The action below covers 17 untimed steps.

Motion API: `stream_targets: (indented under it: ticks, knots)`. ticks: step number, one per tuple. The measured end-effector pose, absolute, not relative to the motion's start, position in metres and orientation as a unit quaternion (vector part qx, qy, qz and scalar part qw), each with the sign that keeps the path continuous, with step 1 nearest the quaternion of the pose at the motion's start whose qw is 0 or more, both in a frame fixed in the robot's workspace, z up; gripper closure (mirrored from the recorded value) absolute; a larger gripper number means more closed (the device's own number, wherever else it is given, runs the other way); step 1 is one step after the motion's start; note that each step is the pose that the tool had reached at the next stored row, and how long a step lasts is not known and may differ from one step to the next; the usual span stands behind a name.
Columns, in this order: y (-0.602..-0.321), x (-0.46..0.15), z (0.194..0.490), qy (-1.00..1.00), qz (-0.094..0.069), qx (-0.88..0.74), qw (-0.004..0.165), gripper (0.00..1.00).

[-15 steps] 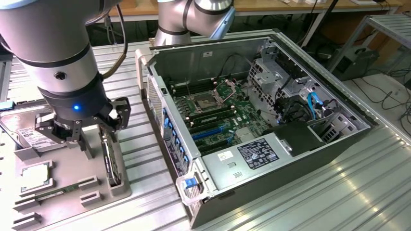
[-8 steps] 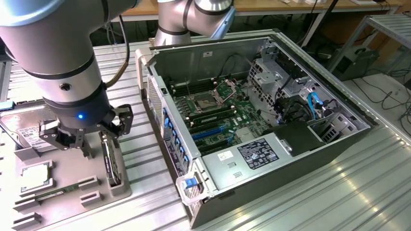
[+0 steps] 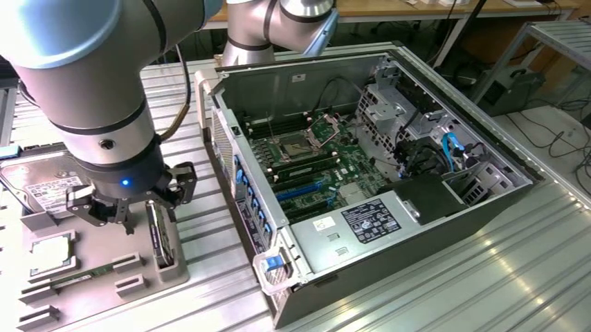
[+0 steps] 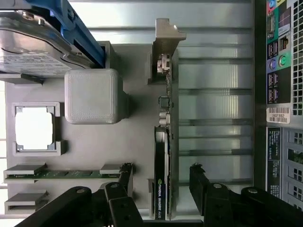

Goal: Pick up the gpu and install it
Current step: 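Pick up the gpu and move the gpu toward the slot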

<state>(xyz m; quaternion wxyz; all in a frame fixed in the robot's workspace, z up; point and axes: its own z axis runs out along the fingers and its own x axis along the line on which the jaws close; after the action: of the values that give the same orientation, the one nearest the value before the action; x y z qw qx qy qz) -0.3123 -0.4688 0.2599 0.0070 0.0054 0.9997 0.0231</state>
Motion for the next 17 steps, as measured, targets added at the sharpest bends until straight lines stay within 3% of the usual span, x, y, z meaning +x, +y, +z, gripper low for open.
stream_targets:
  ticks: [17]
  knots:
    - [-0.454,-0.308,0.22,1.0,0.023,0.006,0.0,0.4]
